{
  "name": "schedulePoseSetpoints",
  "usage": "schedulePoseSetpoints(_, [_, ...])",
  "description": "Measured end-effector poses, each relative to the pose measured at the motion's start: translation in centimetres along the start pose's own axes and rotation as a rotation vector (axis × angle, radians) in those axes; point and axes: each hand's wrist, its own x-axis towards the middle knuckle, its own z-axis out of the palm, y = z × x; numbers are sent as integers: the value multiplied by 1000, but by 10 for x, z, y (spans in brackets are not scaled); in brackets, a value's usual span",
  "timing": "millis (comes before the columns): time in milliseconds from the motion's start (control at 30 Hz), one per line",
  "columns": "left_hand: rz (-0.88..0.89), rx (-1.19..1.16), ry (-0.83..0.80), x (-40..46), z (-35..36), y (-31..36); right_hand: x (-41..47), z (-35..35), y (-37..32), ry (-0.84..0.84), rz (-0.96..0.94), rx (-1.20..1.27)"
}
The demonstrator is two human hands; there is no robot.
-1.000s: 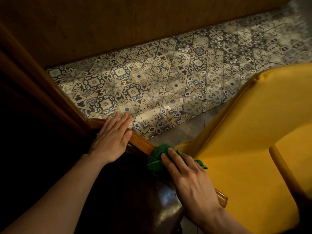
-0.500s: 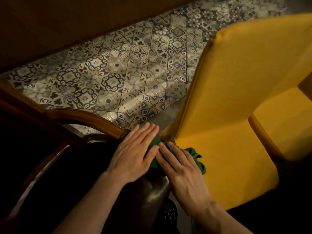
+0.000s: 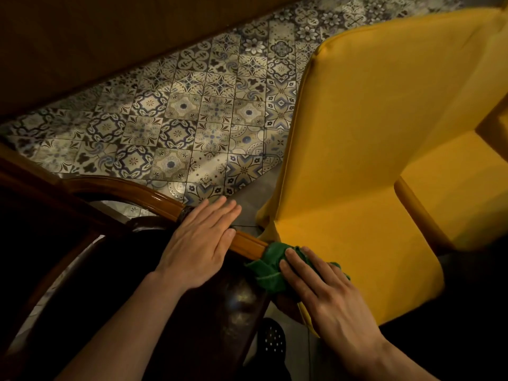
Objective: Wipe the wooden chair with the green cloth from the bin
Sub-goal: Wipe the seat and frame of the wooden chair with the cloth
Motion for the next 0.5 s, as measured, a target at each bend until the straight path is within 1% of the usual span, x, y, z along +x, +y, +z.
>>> schedulePoseSetpoints(133, [-3, -22, 29, 0, 3, 1, 9, -1, -5, -31, -3, 4])
schedulePoseSetpoints(200, [-16, -29, 39, 1, 4, 2, 21, -4, -11, -76, -5, 23])
schedulePoseSetpoints(267, [-21, -35, 35, 1, 4, 3, 38, -8, -19, -119, -3, 60])
schedulePoseSetpoints(400, [-6, -64, 19, 1, 0, 3, 73, -14, -42, -89, 7, 156])
schedulePoseSetpoints(500, [-10, -91, 10, 2, -2, 2, 85, -7, -50, -132, 8, 249])
